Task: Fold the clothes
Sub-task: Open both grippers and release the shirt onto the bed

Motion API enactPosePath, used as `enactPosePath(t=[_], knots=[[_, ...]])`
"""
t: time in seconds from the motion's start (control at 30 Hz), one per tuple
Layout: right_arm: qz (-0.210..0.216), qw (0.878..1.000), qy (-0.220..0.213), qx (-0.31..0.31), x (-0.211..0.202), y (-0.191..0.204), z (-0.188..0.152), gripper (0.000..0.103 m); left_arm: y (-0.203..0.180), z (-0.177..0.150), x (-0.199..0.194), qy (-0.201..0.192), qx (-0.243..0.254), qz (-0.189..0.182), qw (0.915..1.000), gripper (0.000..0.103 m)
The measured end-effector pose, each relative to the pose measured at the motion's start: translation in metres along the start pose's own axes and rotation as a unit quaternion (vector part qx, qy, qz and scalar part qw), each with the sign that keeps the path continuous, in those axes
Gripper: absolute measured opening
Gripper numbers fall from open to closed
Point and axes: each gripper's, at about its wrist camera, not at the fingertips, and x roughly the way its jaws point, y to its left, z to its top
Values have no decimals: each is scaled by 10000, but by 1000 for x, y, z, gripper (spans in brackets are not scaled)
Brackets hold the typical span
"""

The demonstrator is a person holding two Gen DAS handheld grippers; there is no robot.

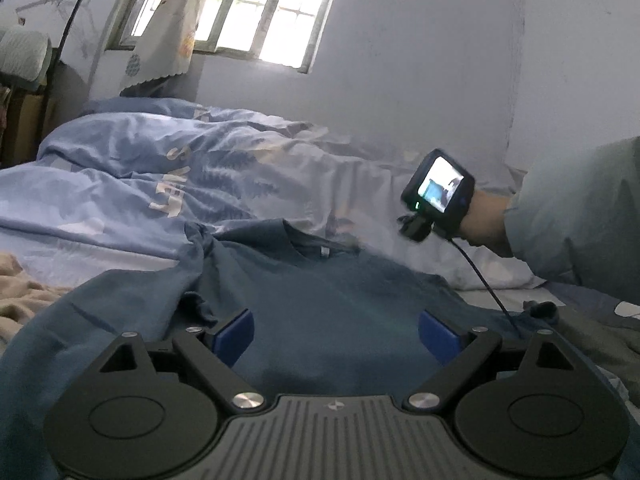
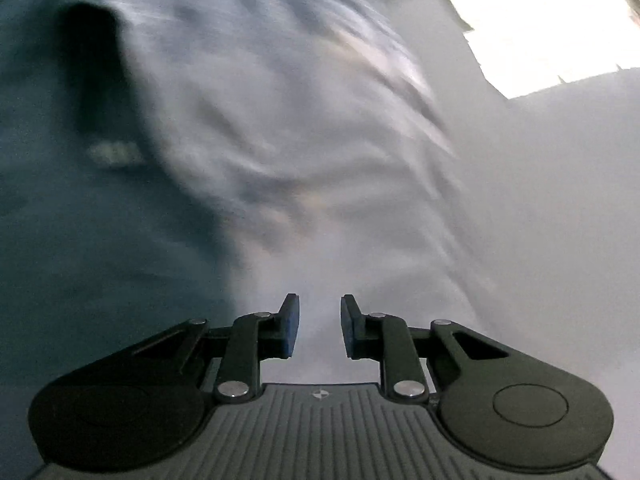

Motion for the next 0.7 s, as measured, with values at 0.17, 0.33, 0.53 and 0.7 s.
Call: enactPosePath(t=[0.17, 0.33, 0.53, 0.7], knots=[[1211, 9886, -438, 778, -29, -13, 4, 23, 2, 1, -1, 0, -59, -3, 10000, 91], [1963, 9732, -902, 783, -76, 9, 31, 33, 3, 6, -4, 17, -152, 41, 9999, 91], [1972, 9644, -1288, 1203, -155, 3, 41, 43, 10, 22, -16, -69, -341, 8, 9994, 92], [1822, 9592, -1551, 1504, -251, -35, 20, 43, 19, 41, -38, -523, -578, -65, 9969, 92]])
